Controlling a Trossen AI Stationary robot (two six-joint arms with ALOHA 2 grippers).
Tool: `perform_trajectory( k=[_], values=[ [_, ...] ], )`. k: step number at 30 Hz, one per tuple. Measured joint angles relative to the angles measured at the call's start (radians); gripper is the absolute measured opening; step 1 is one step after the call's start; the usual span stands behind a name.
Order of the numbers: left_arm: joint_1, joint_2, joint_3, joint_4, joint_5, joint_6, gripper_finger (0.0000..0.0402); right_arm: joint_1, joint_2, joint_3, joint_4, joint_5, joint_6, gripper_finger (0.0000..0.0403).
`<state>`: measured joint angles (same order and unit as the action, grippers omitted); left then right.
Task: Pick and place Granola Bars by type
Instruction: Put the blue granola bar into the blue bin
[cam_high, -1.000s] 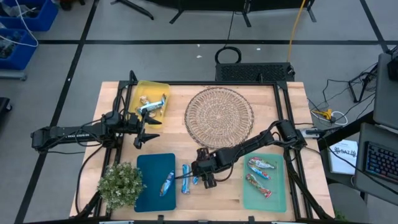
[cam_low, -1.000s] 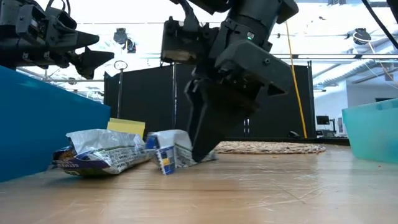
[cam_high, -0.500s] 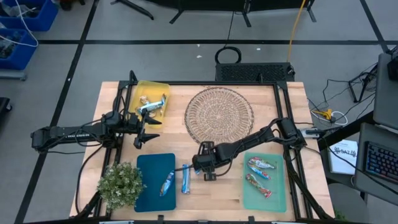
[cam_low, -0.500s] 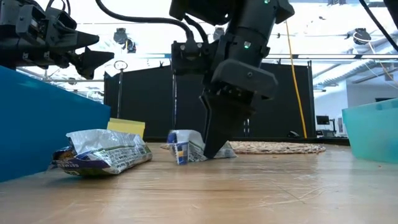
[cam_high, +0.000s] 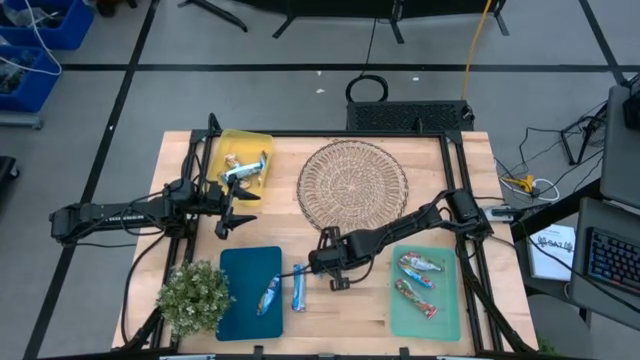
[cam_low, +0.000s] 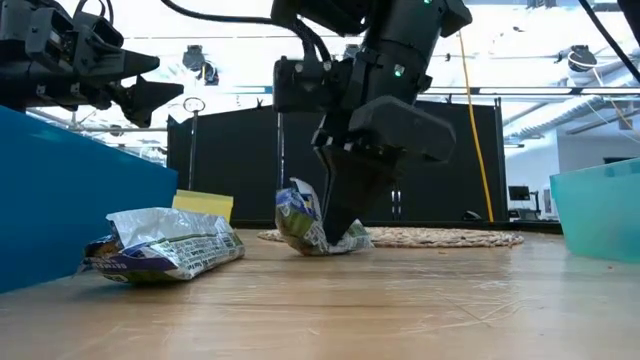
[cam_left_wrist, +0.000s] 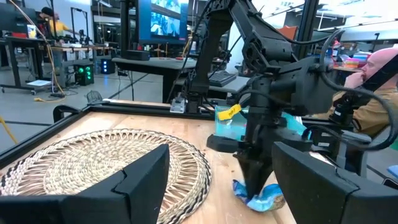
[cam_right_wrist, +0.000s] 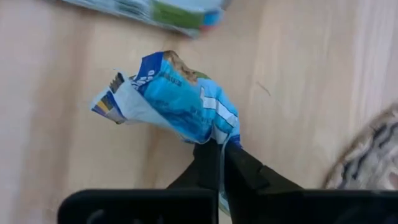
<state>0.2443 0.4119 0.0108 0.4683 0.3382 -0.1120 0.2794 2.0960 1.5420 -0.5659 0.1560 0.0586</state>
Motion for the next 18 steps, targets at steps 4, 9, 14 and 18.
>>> perform_trajectory(
  k=[4, 9, 14, 18],
  values=[
    [0.000, 0.000, 0.000, 0.000, 0.000, 0.000, 0.0283, 0.016, -0.049, -0.001, 0.027, 0.004, -0.039, 0.0000],
    [0.000, 0.000, 0.000, 0.000, 0.000, 0.000, 0.0283, 0.033, -0.151, -0.098, 0.183, 0.020, -0.112, 0.0000],
    [0.000, 0.000, 0.000, 0.000, 0.000, 0.000, 0.0283, 0.020, -0.312, -0.348, 0.574, -0.084, -0.125, 0.0000],
    [0.000, 0.000, 0.000, 0.000, 0.000, 0.000, 0.0283, 0.001, -0.408, -0.562, 0.947, -0.175, -0.154, 0.0000]
  ],
)
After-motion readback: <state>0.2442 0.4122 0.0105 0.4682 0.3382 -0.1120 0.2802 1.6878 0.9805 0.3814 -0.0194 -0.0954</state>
